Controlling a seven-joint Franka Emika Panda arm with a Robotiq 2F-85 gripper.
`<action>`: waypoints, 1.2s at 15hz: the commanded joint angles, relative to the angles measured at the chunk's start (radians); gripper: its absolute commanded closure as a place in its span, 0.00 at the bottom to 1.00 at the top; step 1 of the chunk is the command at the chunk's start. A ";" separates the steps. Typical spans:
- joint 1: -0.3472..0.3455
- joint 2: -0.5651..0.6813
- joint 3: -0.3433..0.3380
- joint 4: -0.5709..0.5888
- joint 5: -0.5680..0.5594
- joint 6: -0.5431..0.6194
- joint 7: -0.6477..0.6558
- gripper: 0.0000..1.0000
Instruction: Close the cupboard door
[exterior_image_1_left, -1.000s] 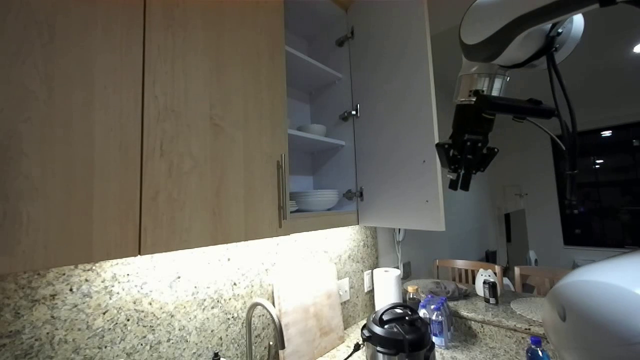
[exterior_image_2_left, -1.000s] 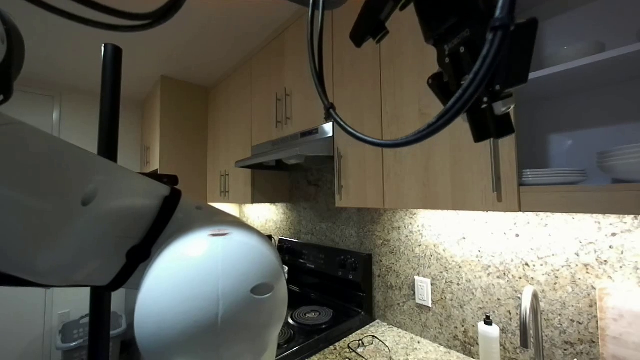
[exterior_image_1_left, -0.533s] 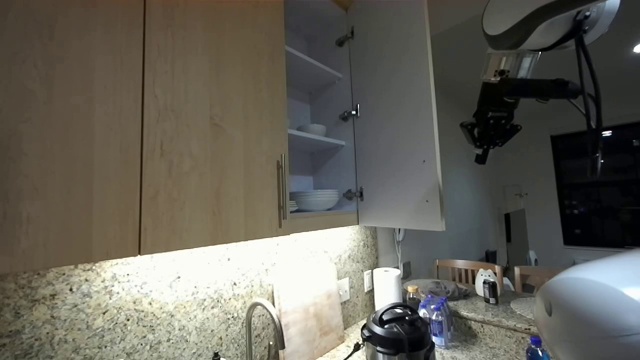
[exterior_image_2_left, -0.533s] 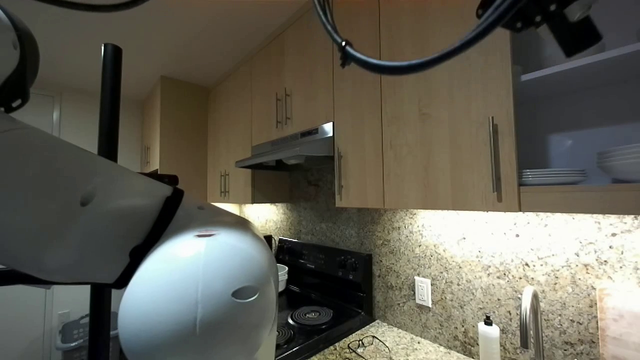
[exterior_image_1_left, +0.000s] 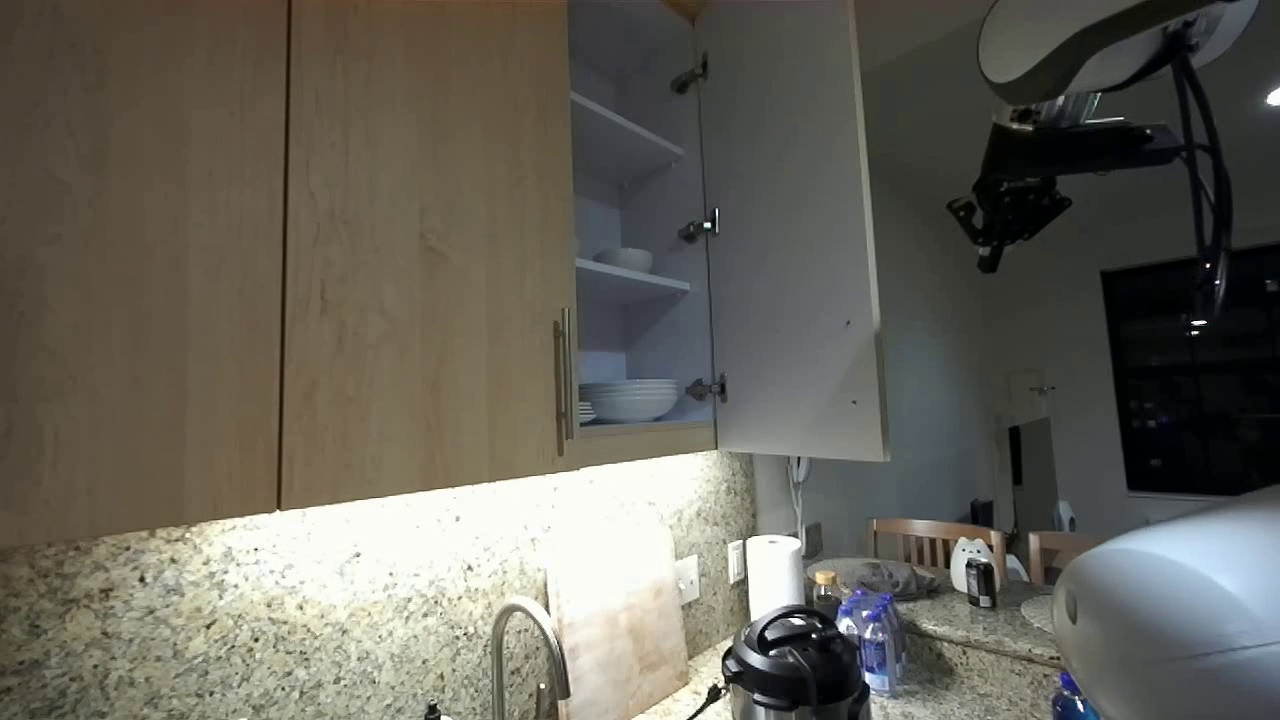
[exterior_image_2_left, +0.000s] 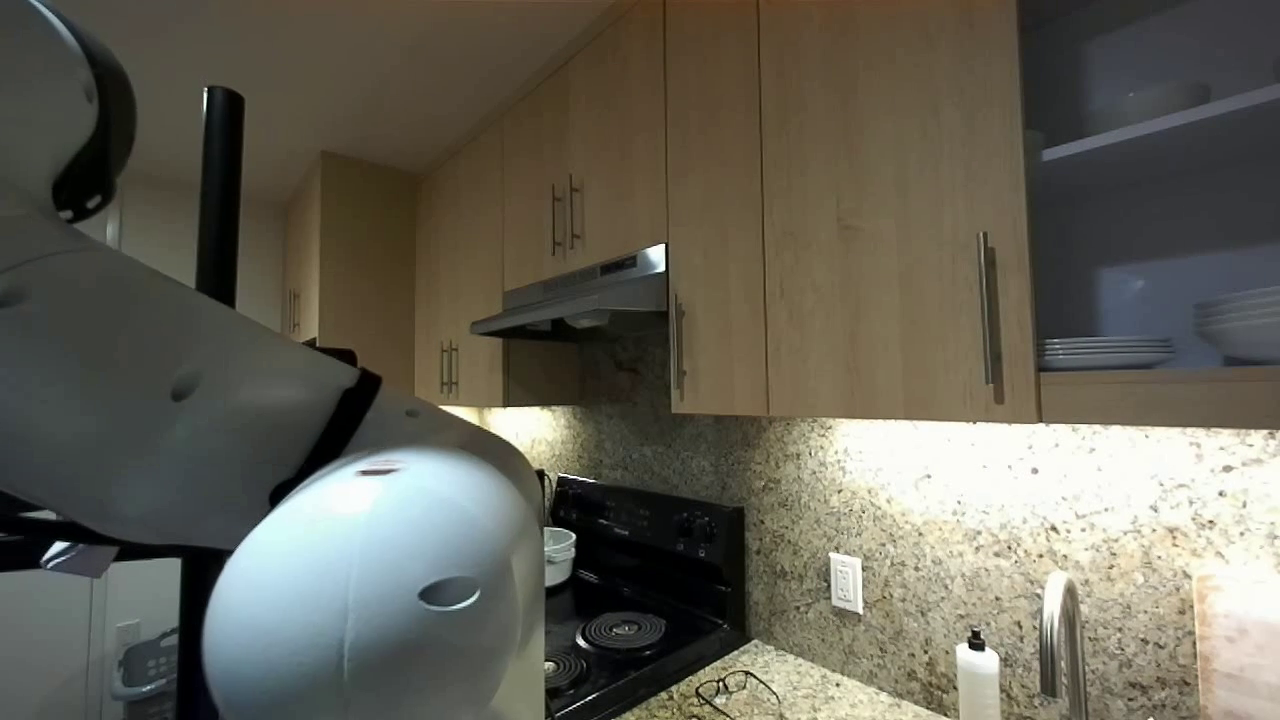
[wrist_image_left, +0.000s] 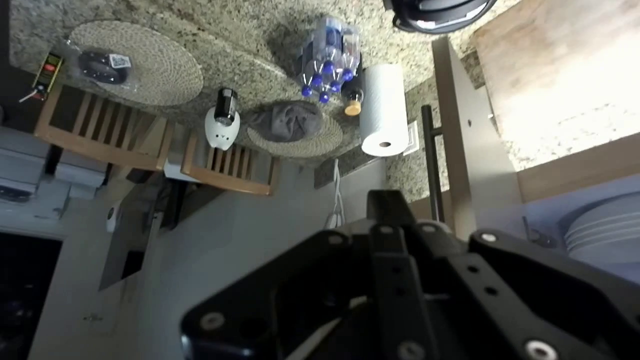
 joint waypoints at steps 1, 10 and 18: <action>-0.049 0.090 0.028 0.037 -0.024 0.109 0.078 1.00; -0.141 0.209 0.108 0.065 -0.019 0.262 0.151 1.00; -0.133 0.193 0.102 0.057 0.007 0.241 0.114 1.00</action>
